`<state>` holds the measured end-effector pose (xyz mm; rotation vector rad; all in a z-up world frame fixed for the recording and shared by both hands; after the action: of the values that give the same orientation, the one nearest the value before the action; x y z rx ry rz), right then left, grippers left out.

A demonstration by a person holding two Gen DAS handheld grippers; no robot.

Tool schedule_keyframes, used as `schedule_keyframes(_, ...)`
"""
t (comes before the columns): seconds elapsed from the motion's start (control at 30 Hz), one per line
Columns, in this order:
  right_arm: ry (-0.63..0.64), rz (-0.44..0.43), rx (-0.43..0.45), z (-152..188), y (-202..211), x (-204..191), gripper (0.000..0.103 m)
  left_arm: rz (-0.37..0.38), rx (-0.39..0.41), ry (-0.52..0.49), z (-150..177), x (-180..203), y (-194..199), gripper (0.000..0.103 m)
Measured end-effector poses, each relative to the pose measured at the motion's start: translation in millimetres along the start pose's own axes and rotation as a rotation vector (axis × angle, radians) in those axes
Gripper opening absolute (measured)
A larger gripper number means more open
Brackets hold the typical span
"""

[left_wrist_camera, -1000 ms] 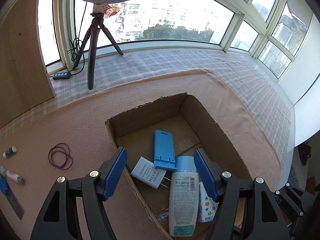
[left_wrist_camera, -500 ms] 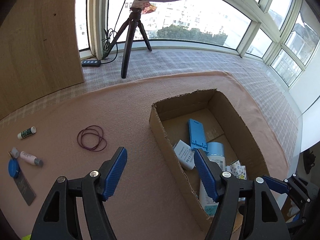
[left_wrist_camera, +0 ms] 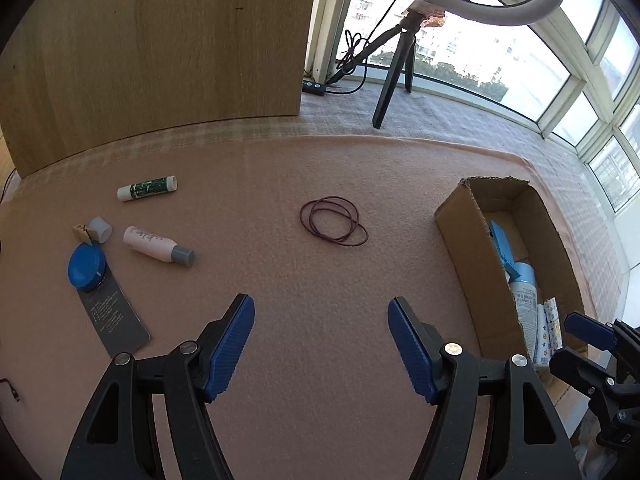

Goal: Organize objects
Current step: 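Move the left tool toward the pink-white lotion tube while the right tool approaches the purple rubber band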

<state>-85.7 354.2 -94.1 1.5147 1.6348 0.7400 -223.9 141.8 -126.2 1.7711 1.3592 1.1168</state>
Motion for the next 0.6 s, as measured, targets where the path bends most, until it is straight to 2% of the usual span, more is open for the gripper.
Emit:
schedule_keyframes(0.3,0.039,-0.022,-0.006,-41,-25,-29,0.058,-0.072,0.027,0.089,-18,-65,11,0.073)
schedule_keyframes(0.6,0.044,-0.032,-0.044,-63,-51,-41,0.058,-0.102,0.061,0.084,-32,-89,21,0.073)
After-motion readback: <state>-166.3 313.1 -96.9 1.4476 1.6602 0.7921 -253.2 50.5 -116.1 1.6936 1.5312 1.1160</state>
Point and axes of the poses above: each gripper's, at about its wrist camera, not at the fingertips, and y roughly against the way its jaws point, x to its right, z to its underside, the point moved 3 cm from there along -y, roughly the way its jaws point, and after that the axes turned 8 degrees about y, right-handed, at the moved point
